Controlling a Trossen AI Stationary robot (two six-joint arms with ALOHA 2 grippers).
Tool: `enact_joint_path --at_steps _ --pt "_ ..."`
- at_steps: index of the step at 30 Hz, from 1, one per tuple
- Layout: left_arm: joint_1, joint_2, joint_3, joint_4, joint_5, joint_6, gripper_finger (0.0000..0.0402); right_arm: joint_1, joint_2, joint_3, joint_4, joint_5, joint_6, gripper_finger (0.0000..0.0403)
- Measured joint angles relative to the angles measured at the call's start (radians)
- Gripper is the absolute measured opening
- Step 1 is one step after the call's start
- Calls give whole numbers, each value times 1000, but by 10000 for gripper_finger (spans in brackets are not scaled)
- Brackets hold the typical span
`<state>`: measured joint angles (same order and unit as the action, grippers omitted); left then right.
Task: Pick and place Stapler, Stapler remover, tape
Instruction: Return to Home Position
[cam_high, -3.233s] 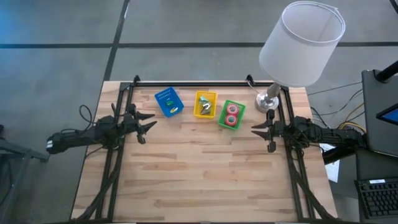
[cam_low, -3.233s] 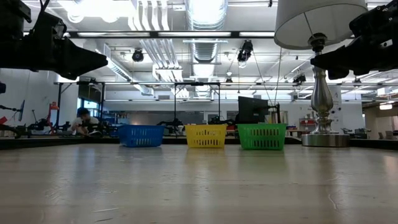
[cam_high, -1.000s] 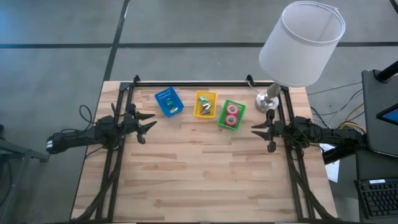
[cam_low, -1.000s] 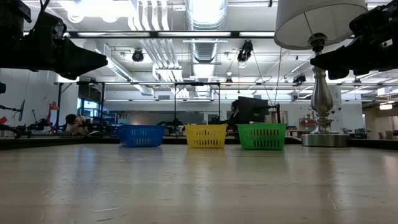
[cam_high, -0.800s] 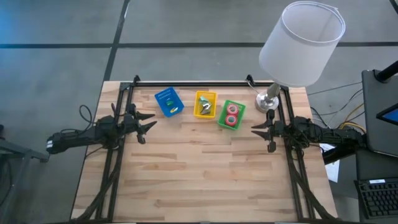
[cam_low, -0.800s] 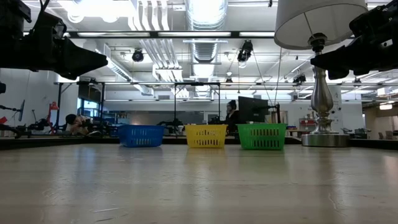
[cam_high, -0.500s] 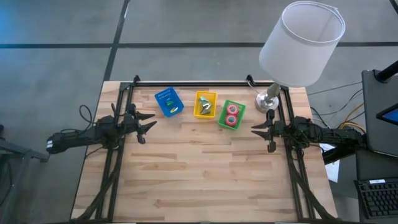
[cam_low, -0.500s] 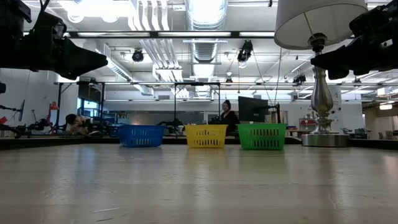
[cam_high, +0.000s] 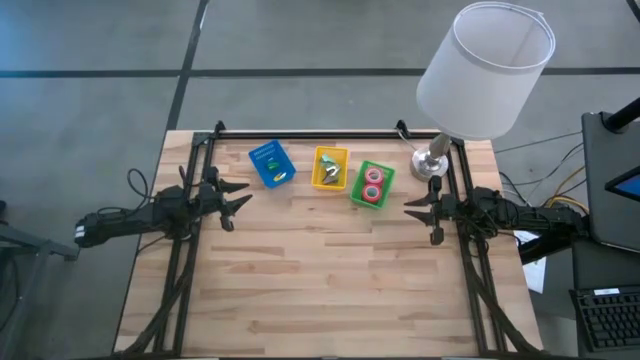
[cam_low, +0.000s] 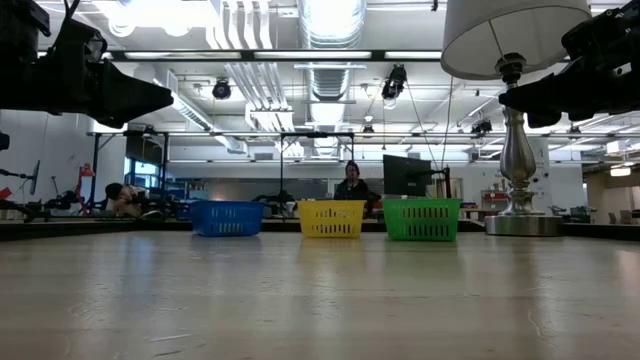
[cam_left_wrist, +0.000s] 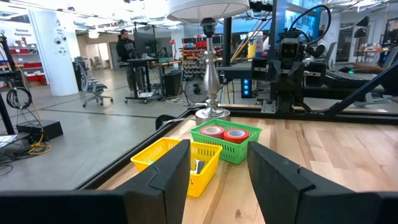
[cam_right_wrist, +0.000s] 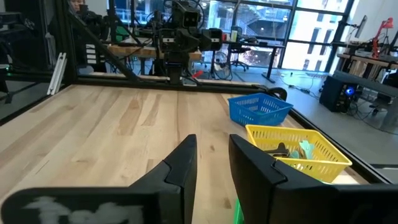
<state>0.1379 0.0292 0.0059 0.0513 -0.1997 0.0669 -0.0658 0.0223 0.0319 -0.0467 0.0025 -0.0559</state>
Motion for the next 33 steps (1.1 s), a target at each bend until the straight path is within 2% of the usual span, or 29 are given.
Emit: enact_joint_path --at_steps 12,33 --pt "0 0 0 0 0 0 163 0 0 0 0 0 -3 68" --pt "0 0 0 0 0 0 163 0 1 0 0 0 0 89"
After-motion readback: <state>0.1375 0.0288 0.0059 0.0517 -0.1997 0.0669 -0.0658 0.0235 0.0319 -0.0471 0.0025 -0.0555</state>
